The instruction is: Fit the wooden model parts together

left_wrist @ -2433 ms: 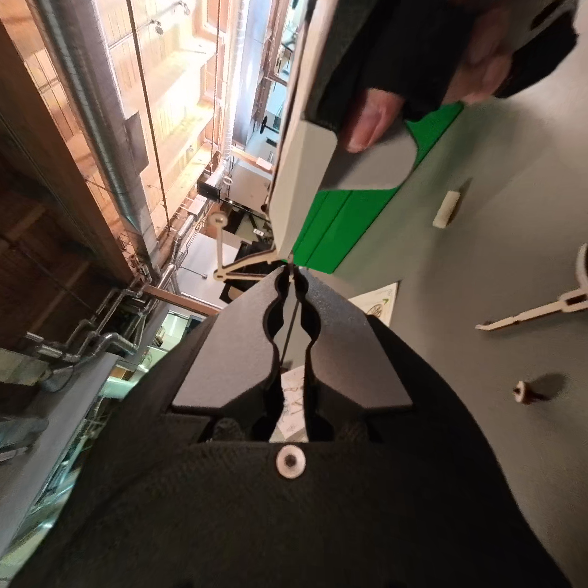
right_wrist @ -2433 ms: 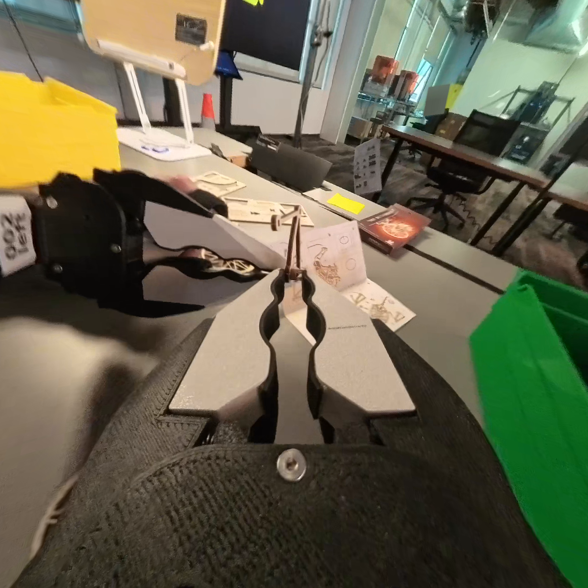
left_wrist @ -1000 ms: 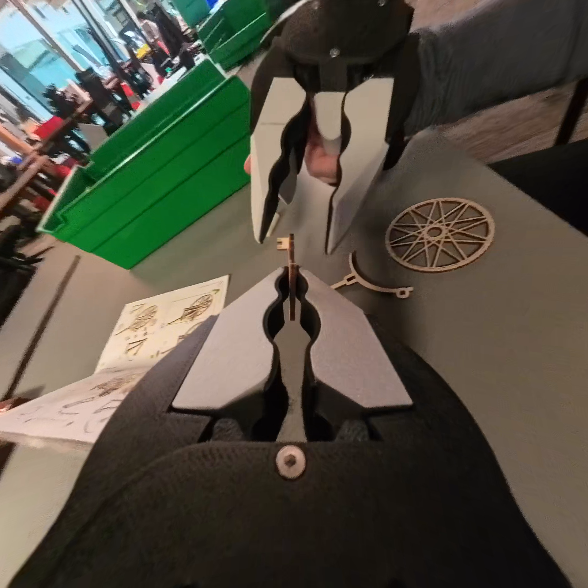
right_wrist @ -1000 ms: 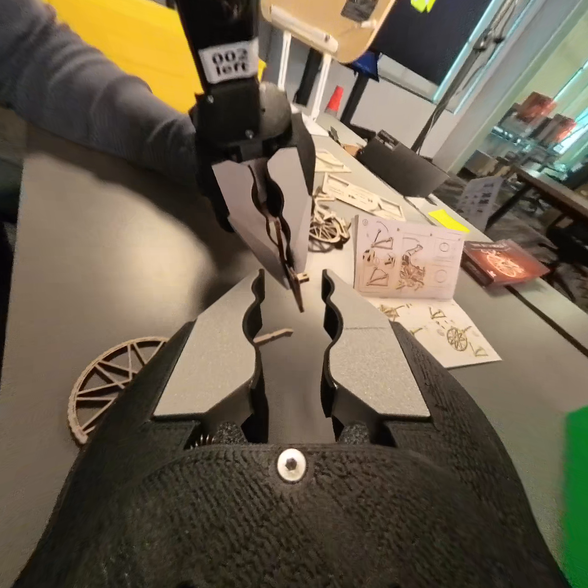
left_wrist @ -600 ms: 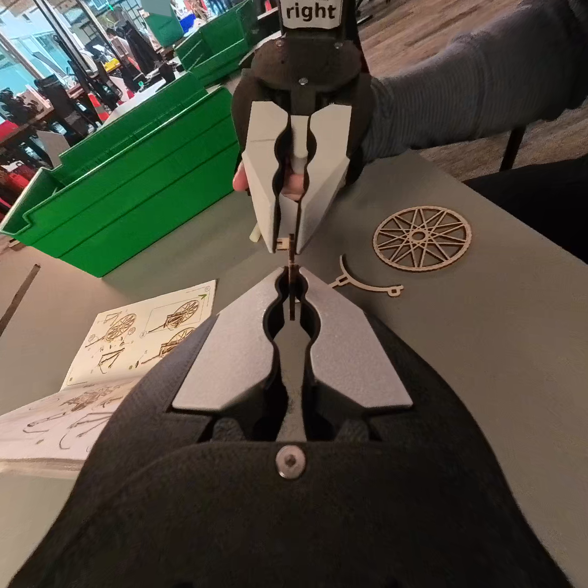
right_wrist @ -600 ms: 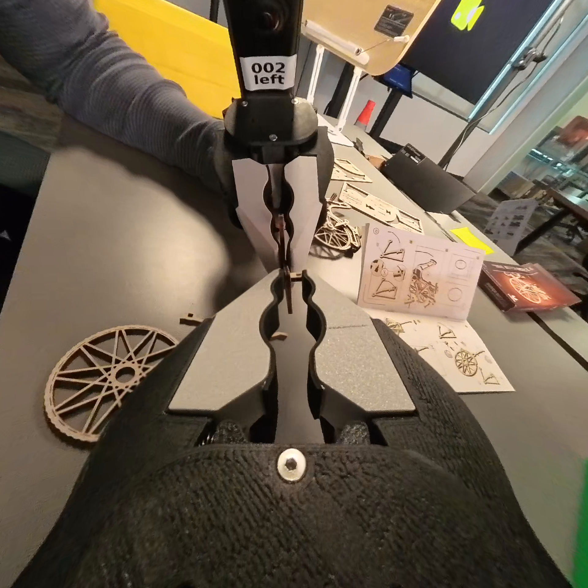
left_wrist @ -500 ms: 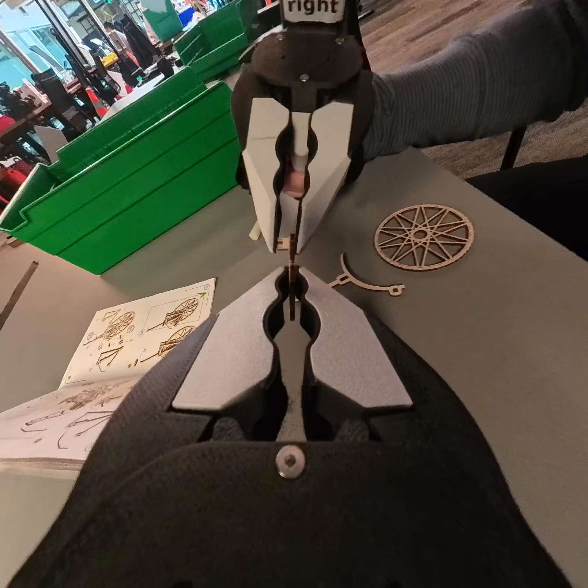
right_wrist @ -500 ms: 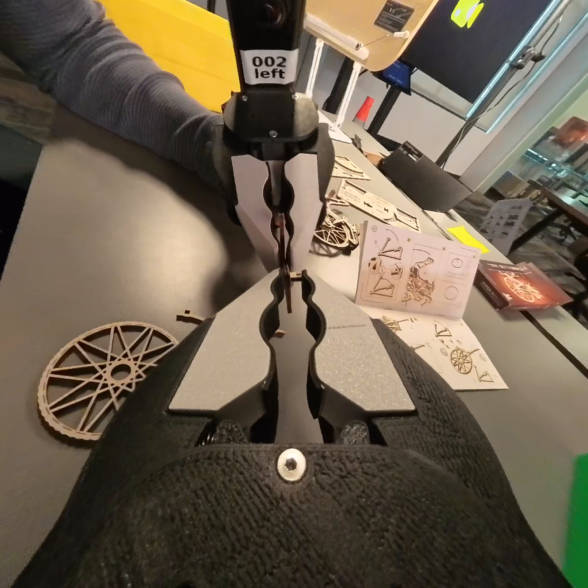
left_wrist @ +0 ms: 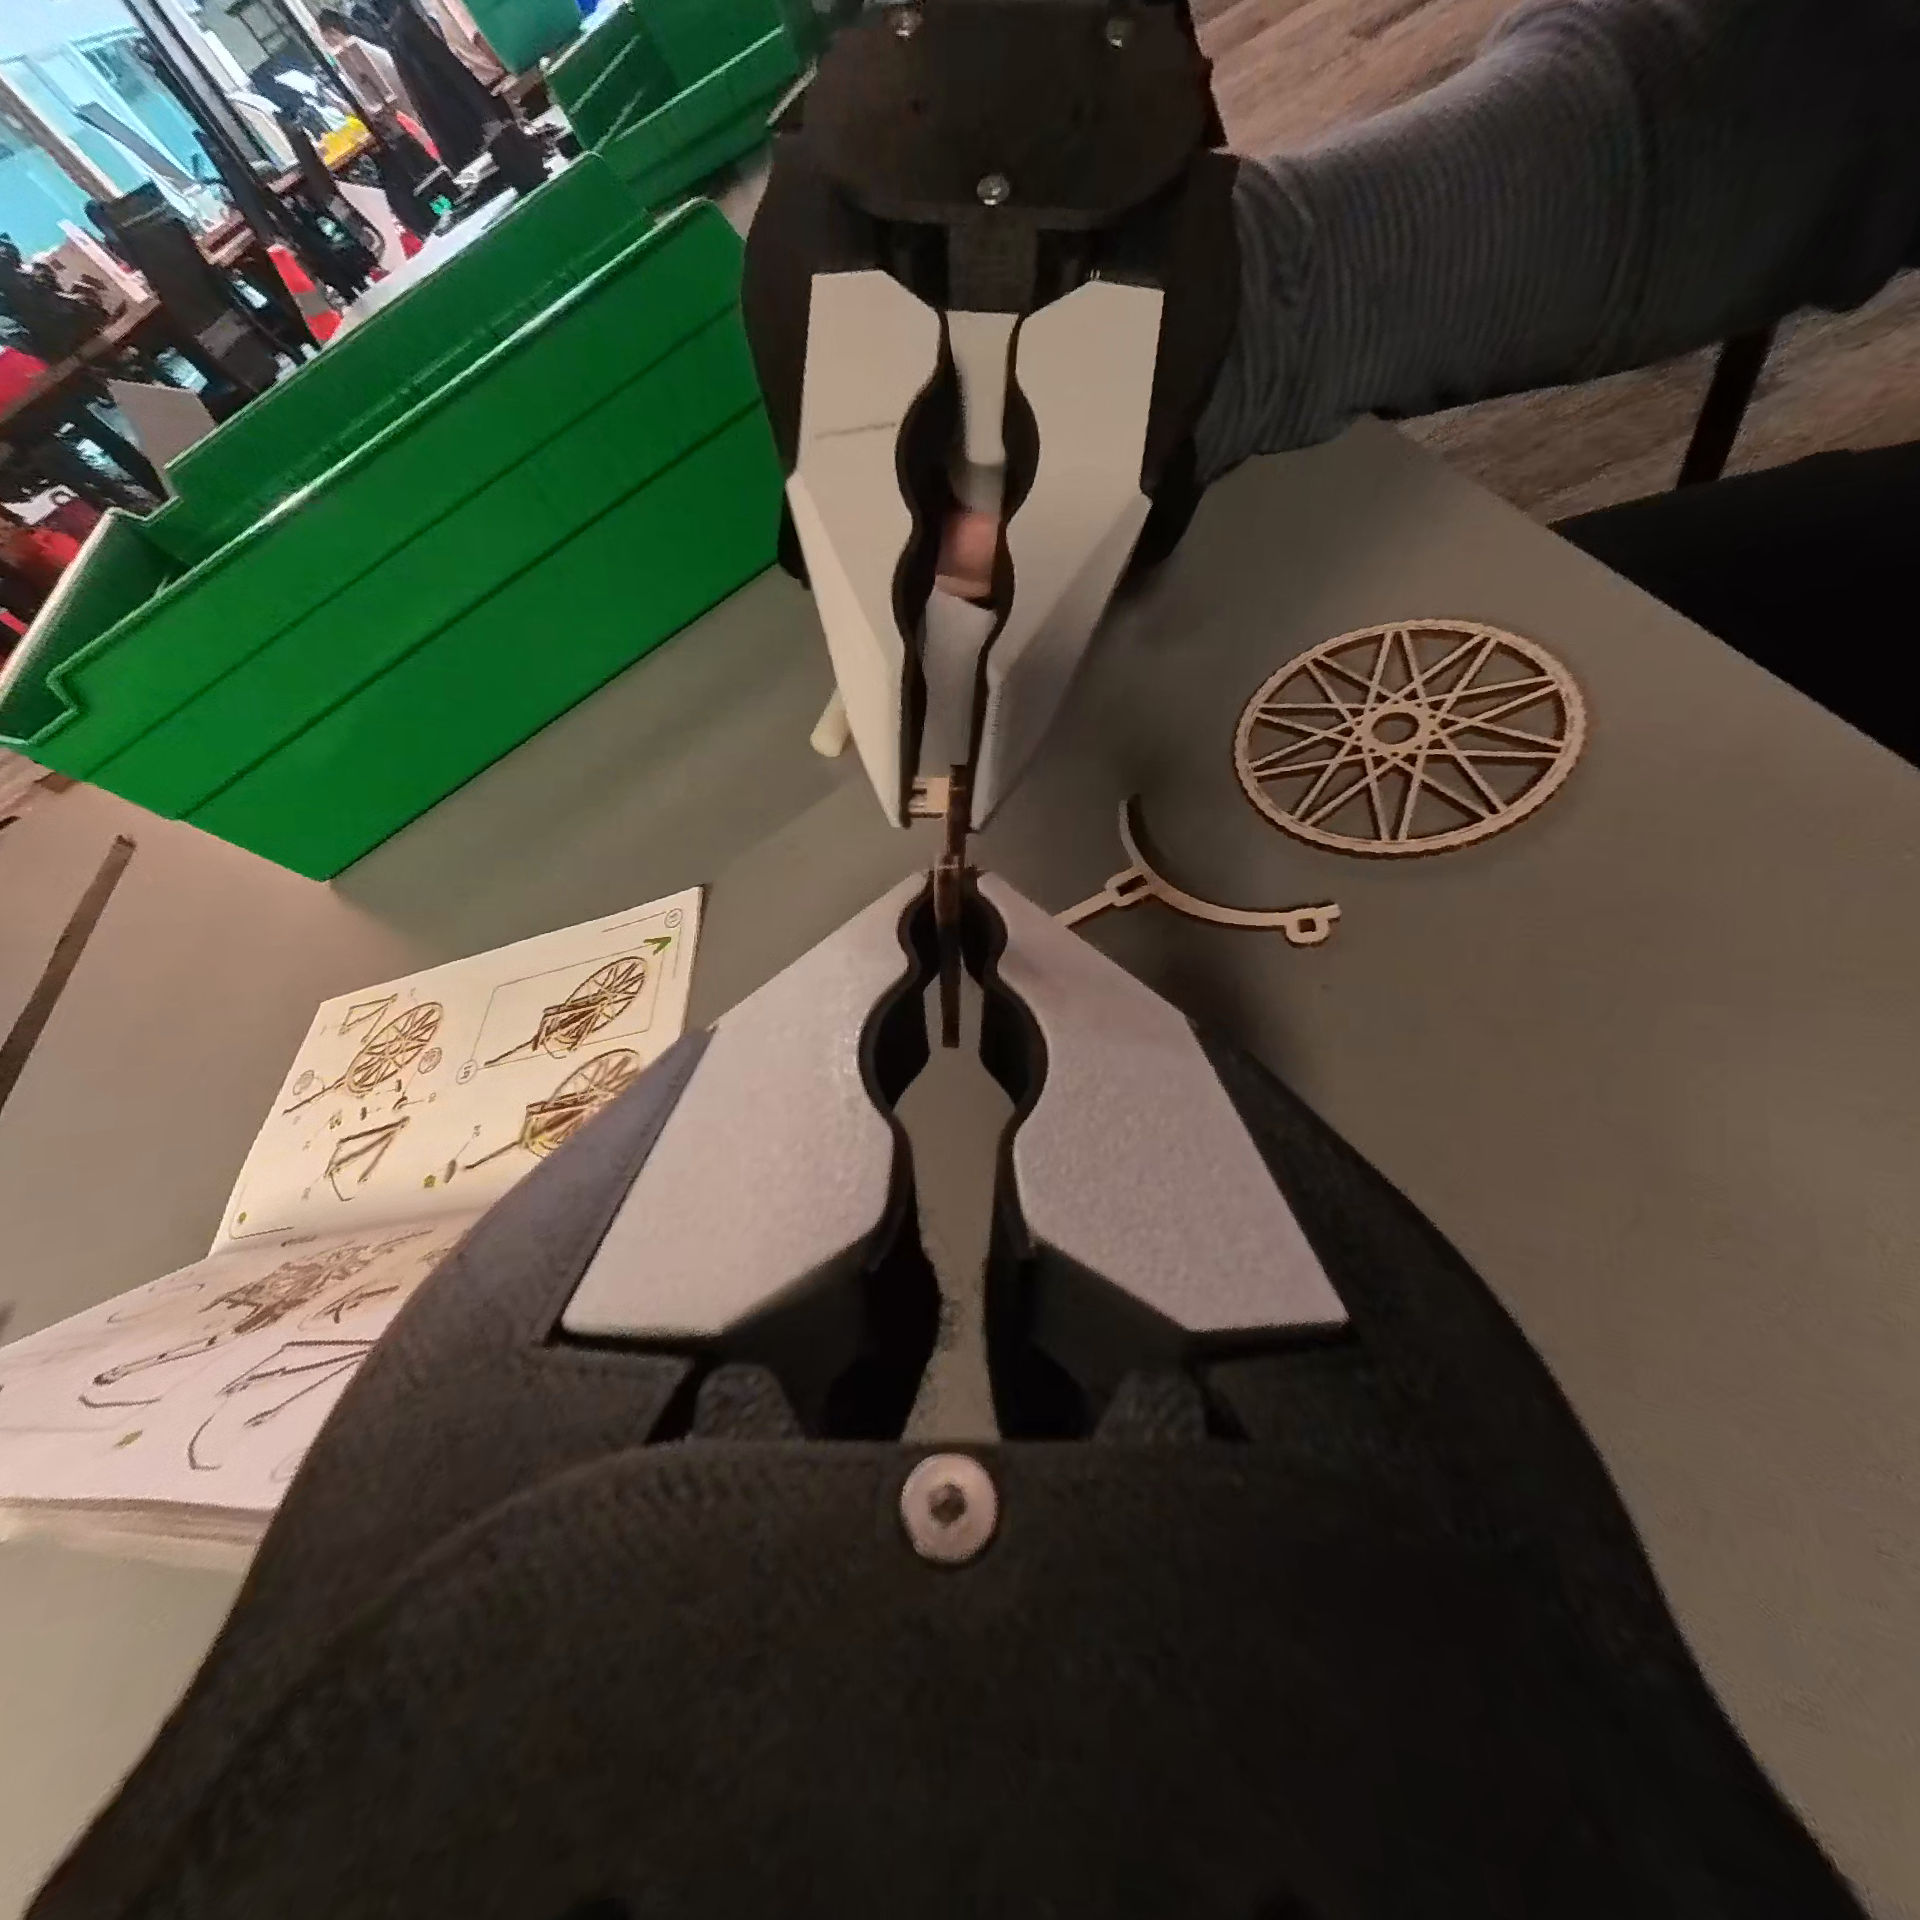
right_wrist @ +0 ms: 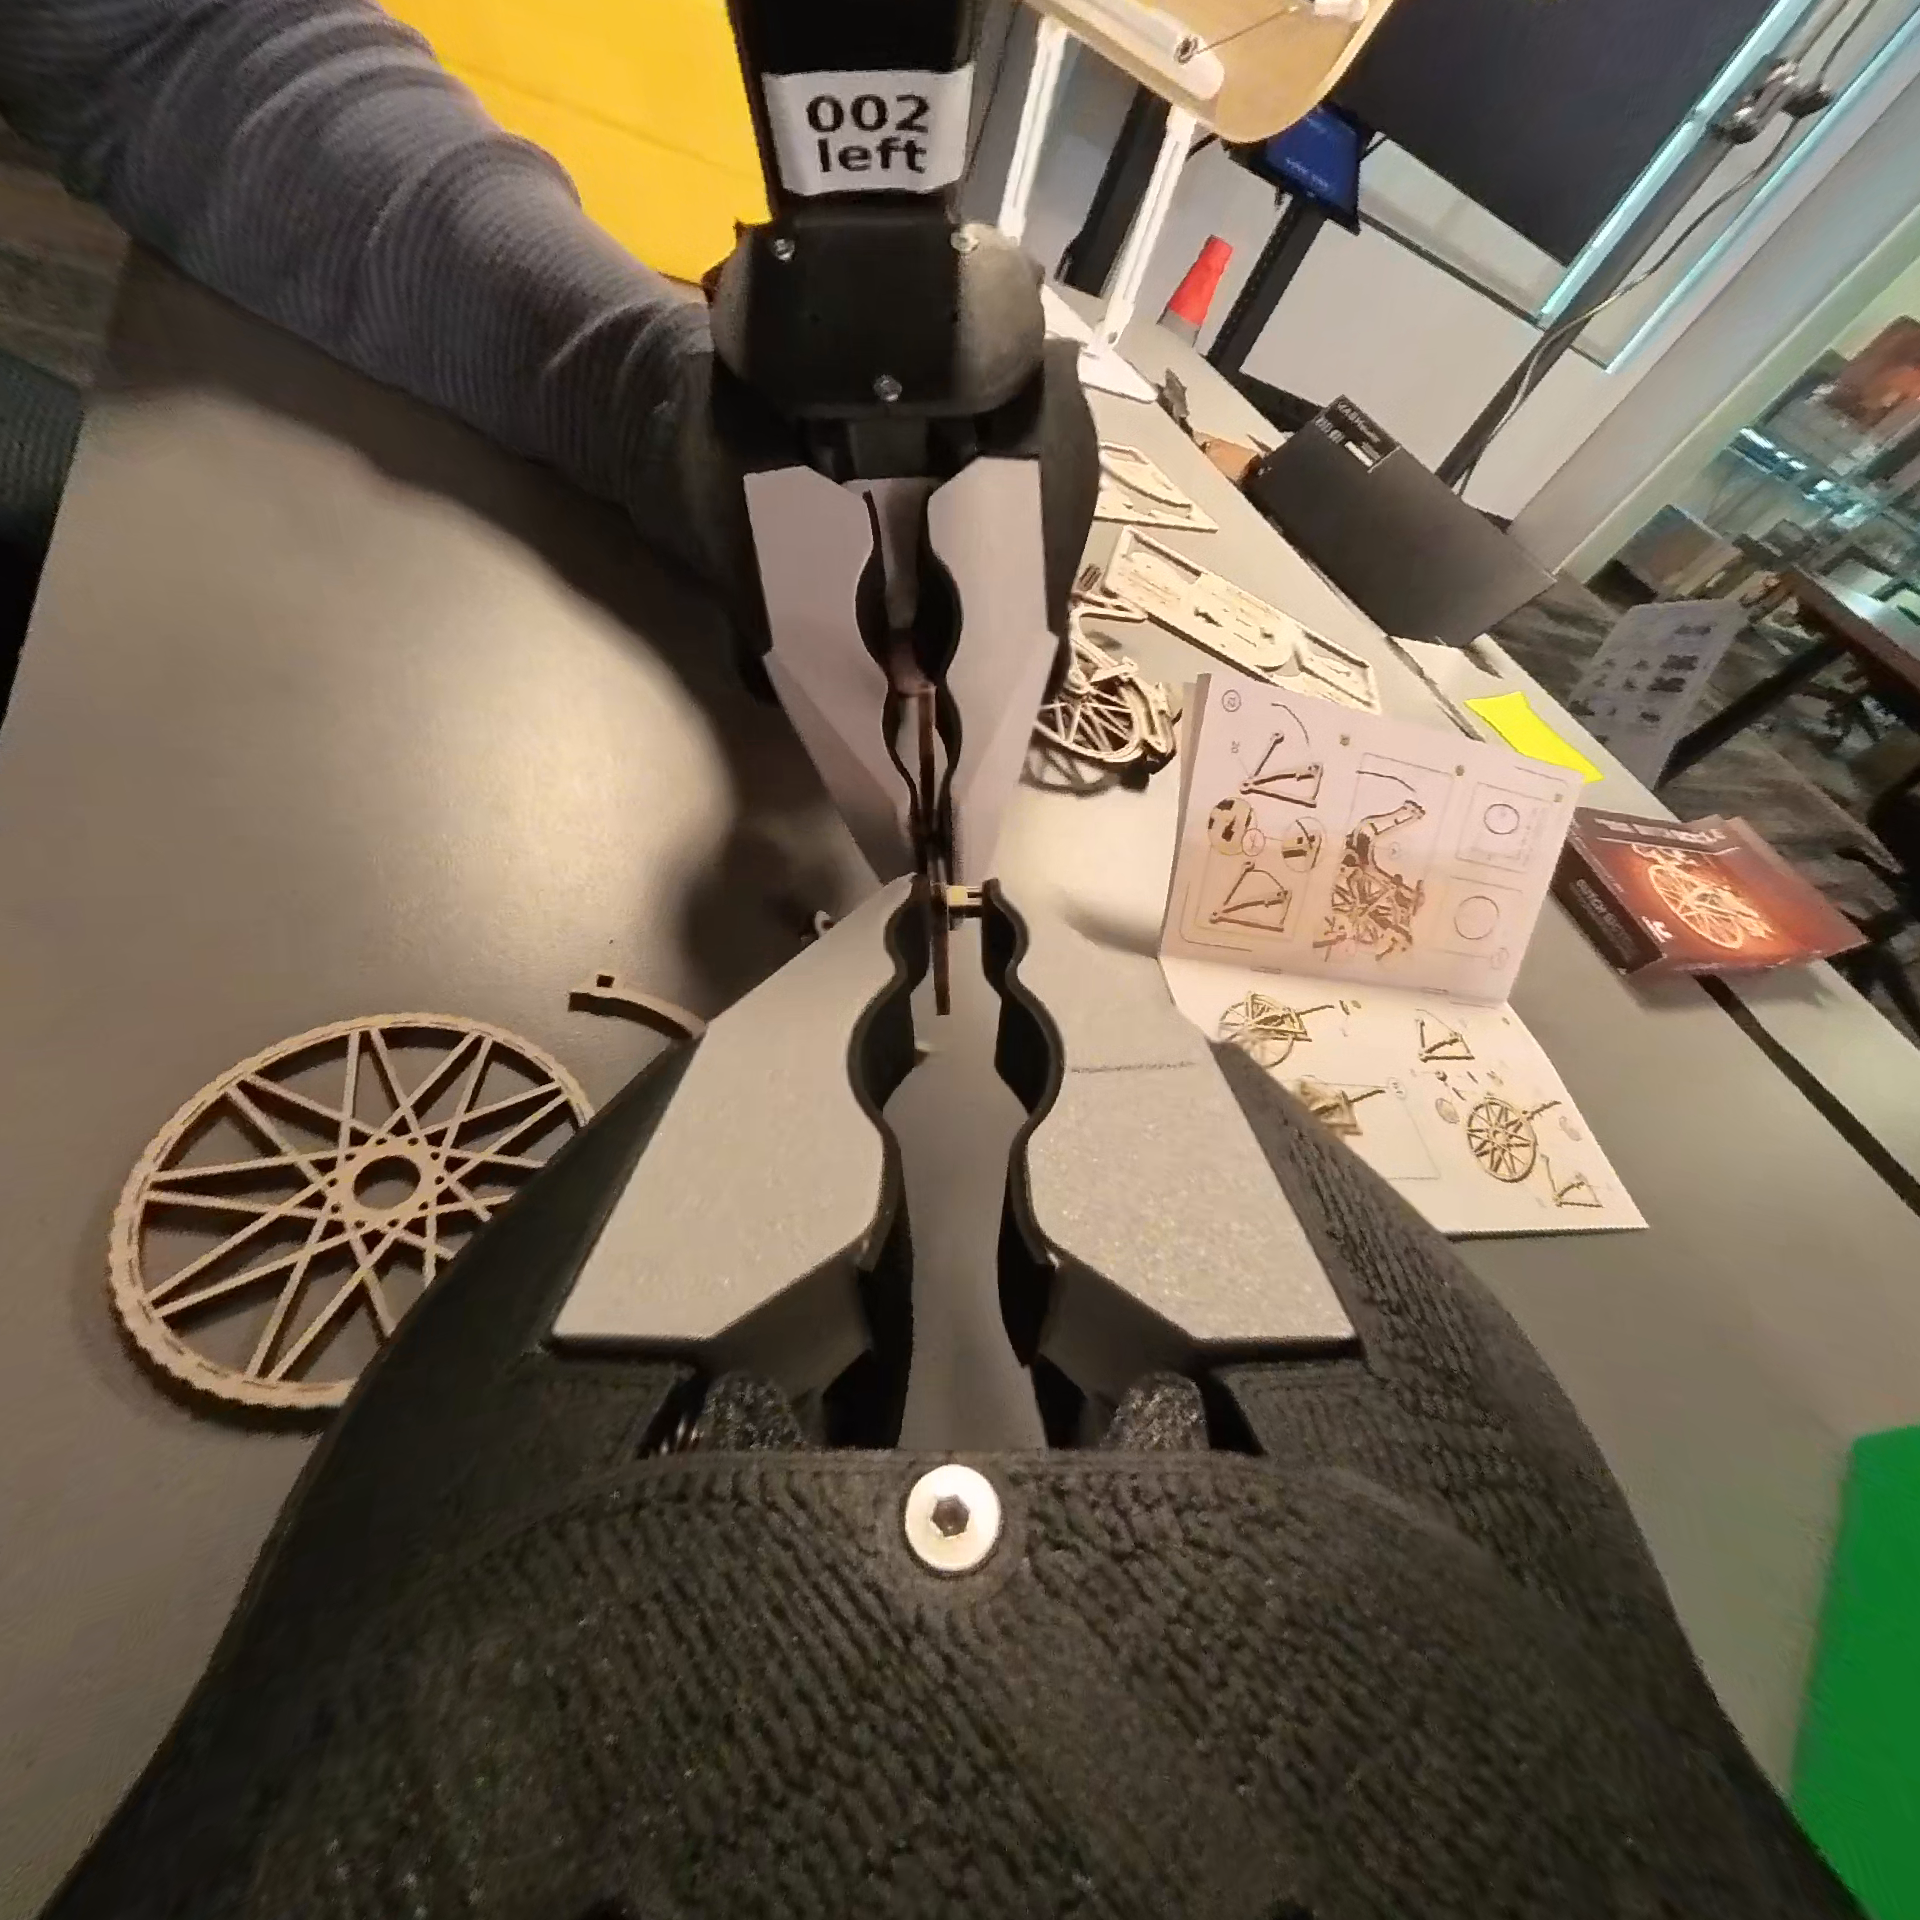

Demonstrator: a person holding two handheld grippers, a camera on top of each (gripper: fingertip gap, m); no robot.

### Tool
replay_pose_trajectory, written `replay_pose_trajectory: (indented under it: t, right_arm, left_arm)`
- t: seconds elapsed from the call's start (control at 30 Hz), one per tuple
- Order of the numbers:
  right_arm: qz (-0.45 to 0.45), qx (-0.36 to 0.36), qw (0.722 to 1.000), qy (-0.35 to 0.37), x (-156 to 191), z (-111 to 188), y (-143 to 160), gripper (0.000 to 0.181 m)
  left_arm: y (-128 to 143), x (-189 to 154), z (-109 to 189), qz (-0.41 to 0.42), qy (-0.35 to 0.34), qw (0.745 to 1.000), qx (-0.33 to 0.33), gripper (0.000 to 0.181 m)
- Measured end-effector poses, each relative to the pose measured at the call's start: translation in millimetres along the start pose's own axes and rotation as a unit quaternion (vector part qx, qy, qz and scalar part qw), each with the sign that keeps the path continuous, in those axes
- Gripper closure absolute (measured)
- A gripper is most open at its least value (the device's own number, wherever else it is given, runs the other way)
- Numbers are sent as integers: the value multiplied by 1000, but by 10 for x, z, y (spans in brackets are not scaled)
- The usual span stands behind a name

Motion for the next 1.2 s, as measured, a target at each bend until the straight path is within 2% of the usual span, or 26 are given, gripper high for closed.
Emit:
replay_pose_trajectory:
  t: [0.1, 0.17, 0.2, 0.33, 0.53, 0.67, 0.83, 0.9, 0.97, 1.03, 1.07, 1.13, 1.2]
  right_arm:
    - [19, -27, 997, 69, -152, 14, -70, 168]
    - [26, -51, 992, 110, -236, 67, -123, 139]
    - [26, -56, 990, 125, -278, 99, -131, 134]
    - [77, -60, 975, 201, -436, 197, -163, 134]
    - [111, -49, 957, 263, -560, 281, -176, 134]
    - [172, -43, 935, 306, -561, 343, -273, 134]
    - [286, -3, 900, 329, -444, 251, -372, 135]
    - [324, 30, 886, 332, -426, 179, -336, 135]
    - [347, 55, 880, 321, -393, 100, -281, 135]
    - [352, 77, 875, 322, -420, 77, -224, 137]
    - [349, 85, 876, 321, -436, 71, -192, 137]
    - [332, 92, 881, 324, -473, 81, -153, 139]
    - [303, 97, 892, 323, -508, 87, -107, 140]
  left_arm:
    - [-77, 114, 23, 25, -28, 999, -27, 180]
    - [-99, 242, 54, 52, -63, 996, -40, 180]
    - [-121, 285, 79, 68, -69, 994, -52, 180]
    - [-364, 380, 213, 205, -28, 967, -147, 180]
    - [-618, 396, 422, 325, 71, 905, -267, 181]
    - [-669, 389, 482, 371, 126, 870, -299, 181]
    - [-629, 443, 479, 381, 111, 867, -301, 180]
    - [-554, 501, 433, 373, 67, 881, -283, 180]
    - [-445, 595, 398, 332, -20, 909, -251, 181]
    - [-255, 733, 390, 221, -164, 945, -176, 181]
    - [-178, 806, 421, 145, -240, 950, -134, 180]
    - [-146, 896, 512, -1, -359, 930, -75, 180]
    - [-183, 840, 500, -126, -404, 905, -31, 180]
Point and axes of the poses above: each gripper's, where its closed fingertips meet, z back along the fingers, y out of its underside, x = y × z across the jaws, the point moved 1 cm from there along z, back along the fingers, and after that the axes turned 7 degrees about z, right-handed, at the moved point
